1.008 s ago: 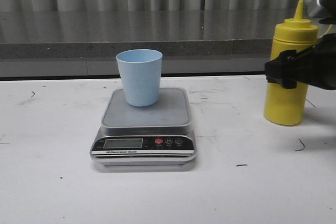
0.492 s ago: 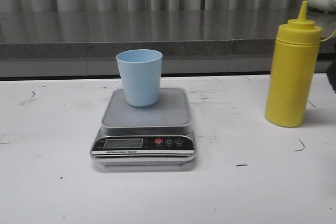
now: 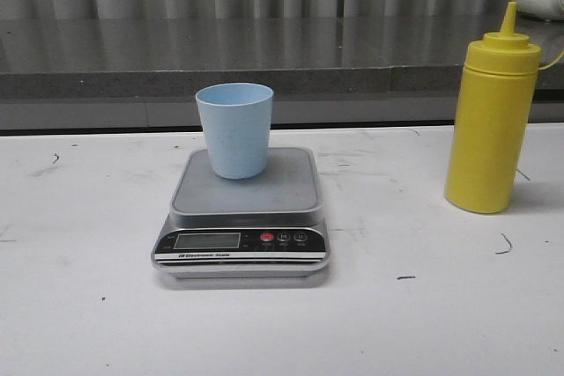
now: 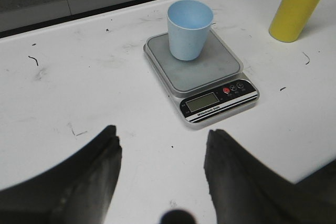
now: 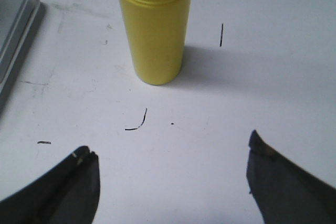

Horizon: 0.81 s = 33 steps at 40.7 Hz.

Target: Pour seasoning into cup on scale with both arms

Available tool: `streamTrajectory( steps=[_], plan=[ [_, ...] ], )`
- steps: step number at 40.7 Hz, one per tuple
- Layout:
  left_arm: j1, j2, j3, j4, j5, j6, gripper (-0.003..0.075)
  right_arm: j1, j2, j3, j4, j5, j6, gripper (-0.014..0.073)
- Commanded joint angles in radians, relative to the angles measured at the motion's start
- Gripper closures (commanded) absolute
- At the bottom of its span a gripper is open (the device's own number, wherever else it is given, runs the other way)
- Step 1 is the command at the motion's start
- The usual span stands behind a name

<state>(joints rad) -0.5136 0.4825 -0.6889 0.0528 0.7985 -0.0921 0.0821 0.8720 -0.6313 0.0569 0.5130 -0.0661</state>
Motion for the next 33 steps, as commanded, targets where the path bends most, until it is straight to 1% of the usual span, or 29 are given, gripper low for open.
streamTrajectory(
  steps=[1, 7, 15, 23, 26, 28, 33],
  plan=[
    [-0.007, 0.005, -0.027, -0.001, -0.073, -0.007, 0.0356, 0.0, -0.08, -0.035, -0.011, -0.017, -0.018, 0.0002],
    [-0.007, 0.005, -0.027, -0.001, -0.073, -0.007, 0.0356, 0.0, -0.207, -0.035, -0.011, 0.072, -0.02, 0.0002],
    [-0.007, 0.005, -0.027, -0.001, -0.073, -0.007, 0.0356, 0.0, -0.36, -0.035, -0.01, 0.101, -0.02, 0.0002],
    [-0.007, 0.005, -0.027, -0.001, -0.073, -0.007, 0.0356, 0.0, -0.425, -0.033, -0.01, 0.155, -0.02, 0.0015],
    [-0.007, 0.005, -0.027, -0.001, -0.073, -0.007, 0.0356, 0.0, -0.428, -0.033, -0.01, 0.155, -0.02, 0.0078],
    [-0.007, 0.005, -0.027, -0.001, -0.073, -0.007, 0.0356, 0.0, -0.428, -0.033, -0.01, 0.155, -0.02, 0.0142],
    [-0.007, 0.005, -0.027, -0.001, -0.073, -0.007, 0.0356, 0.0, -0.428, -0.033, -0.01, 0.156, -0.02, 0.0349]
  ],
)
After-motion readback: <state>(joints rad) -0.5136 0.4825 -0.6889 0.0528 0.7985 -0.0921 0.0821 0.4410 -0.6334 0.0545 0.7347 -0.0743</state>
